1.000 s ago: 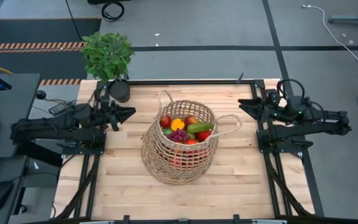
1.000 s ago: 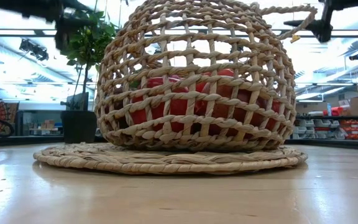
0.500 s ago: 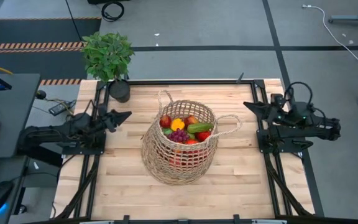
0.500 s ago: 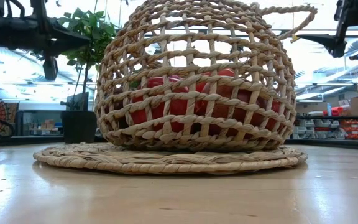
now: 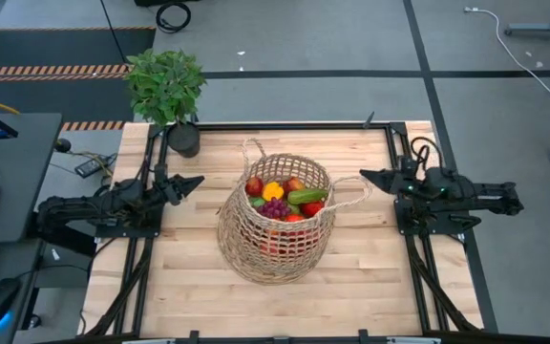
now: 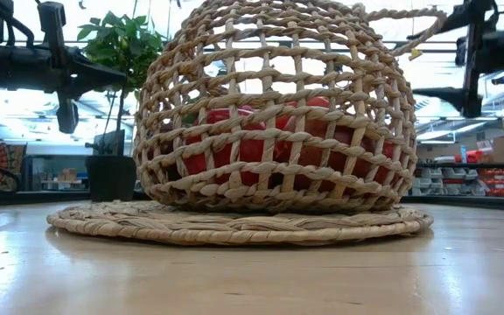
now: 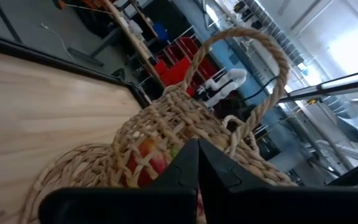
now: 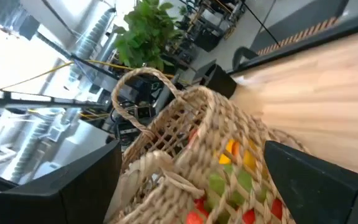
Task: Build produce basket
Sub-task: Return to Home Position
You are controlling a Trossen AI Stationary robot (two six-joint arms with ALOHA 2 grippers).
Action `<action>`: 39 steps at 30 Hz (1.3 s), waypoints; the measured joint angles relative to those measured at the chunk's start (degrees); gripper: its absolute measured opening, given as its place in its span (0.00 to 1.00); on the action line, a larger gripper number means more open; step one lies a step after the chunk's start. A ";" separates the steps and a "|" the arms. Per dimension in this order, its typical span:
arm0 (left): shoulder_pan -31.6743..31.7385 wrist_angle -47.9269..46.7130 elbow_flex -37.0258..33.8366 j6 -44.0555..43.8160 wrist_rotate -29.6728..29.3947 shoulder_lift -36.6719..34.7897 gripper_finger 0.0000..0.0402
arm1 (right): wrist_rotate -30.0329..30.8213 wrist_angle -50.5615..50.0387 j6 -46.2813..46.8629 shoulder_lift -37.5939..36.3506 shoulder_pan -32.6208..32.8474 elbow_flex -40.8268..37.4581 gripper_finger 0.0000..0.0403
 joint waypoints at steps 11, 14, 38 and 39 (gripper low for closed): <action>-0.02 -0.38 -0.02 0.26 0.02 0.07 0.06 | -1.39 10.18 5.38 -0.09 -0.02 -9.83 0.98; -0.02 -1.19 -0.02 0.28 0.04 0.07 0.05 | -3.34 10.73 3.17 0.16 -0.01 -10.75 0.98; 0.00 -2.61 -0.07 16.52 10.16 0.46 0.05 | 15.22 19.67 -56.36 0.83 -0.15 -10.82 0.98; 0.00 -2.57 -0.08 16.54 10.16 0.46 0.05 | 19.34 19.59 -57.06 0.83 -0.15 -10.82 0.98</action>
